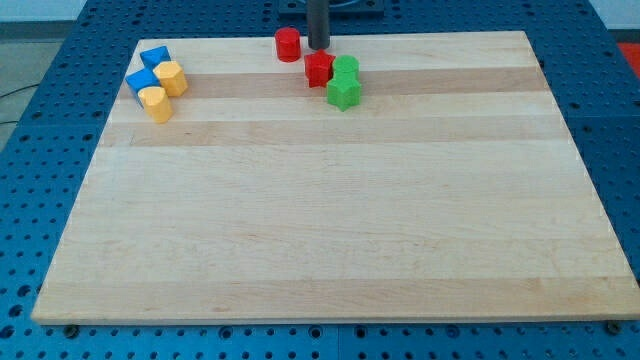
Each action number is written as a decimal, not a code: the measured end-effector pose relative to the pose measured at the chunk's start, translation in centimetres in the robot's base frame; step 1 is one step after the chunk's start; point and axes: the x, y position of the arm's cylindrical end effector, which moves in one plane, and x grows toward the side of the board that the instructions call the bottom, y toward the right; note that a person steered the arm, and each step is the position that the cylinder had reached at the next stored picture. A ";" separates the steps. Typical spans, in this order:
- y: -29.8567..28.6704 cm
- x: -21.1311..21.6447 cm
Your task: Move the red circle parallel left to the green star
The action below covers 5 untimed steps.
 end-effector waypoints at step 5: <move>-12.6 0.6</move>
